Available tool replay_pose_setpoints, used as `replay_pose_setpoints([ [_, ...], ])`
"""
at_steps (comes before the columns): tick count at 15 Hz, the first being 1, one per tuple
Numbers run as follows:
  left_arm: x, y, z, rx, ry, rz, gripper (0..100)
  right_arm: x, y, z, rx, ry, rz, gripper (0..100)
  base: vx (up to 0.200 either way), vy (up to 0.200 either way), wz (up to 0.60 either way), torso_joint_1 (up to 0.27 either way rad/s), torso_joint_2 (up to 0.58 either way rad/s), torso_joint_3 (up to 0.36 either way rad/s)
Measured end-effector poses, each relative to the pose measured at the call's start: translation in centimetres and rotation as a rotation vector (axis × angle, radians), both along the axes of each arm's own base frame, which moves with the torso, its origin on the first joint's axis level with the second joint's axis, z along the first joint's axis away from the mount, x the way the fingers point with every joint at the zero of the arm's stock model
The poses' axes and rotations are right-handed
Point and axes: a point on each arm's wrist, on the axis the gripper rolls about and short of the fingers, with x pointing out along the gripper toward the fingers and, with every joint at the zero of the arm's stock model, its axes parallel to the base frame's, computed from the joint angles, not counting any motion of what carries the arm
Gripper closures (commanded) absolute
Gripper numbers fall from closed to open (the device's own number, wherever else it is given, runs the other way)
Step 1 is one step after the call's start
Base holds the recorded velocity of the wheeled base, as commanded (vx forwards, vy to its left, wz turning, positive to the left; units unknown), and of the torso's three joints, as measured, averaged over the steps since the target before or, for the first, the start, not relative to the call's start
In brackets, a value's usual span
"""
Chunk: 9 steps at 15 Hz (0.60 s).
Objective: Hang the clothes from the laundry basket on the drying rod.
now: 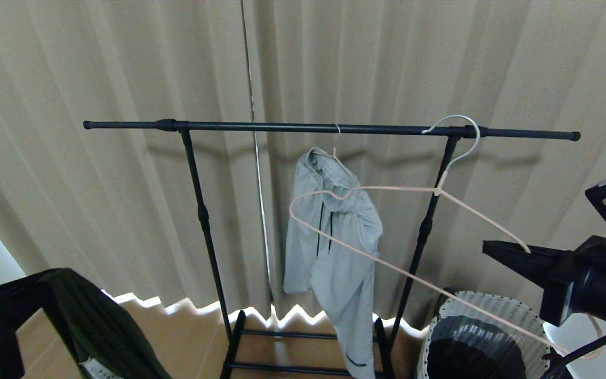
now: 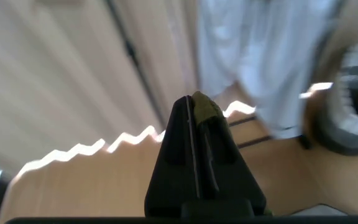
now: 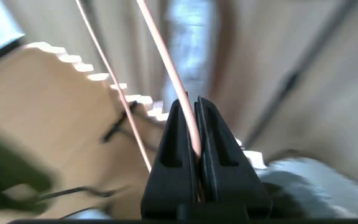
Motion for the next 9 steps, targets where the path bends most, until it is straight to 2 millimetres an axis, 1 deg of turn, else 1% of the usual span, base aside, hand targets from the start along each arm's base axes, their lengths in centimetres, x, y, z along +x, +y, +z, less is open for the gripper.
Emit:
replay_pose_setpoints([
  [2,3.2,-0.4,1.4,-0.006,0.031,0.089,100,0.1,2.0,-0.3,0.022,0.041,0.060,100,0.000,0.000,0.00,0.000,0.00,0.000],
  [4,6.4,-0.9,2.2,-0.099,0.065,0.186,100,0.4,3.9,-0.8,0.019,0.065,0.088,100,0.000,0.000,0.00,0.000,0.00,0.000],
  [6,9.0,-2.2,2.0,-0.209,0.110,0.260,100,0.7,5.8,-0.8,0.045,0.028,0.119,100,0.000,0.000,0.00,0.000,0.00,0.000],
  [9,11.3,-3.9,1.6,-0.210,0.140,0.280,100,0.7,8.1,-1.4,0.067,0.029,0.168,100,0.000,0.000,0.00,0.000,0.00,0.000],
])
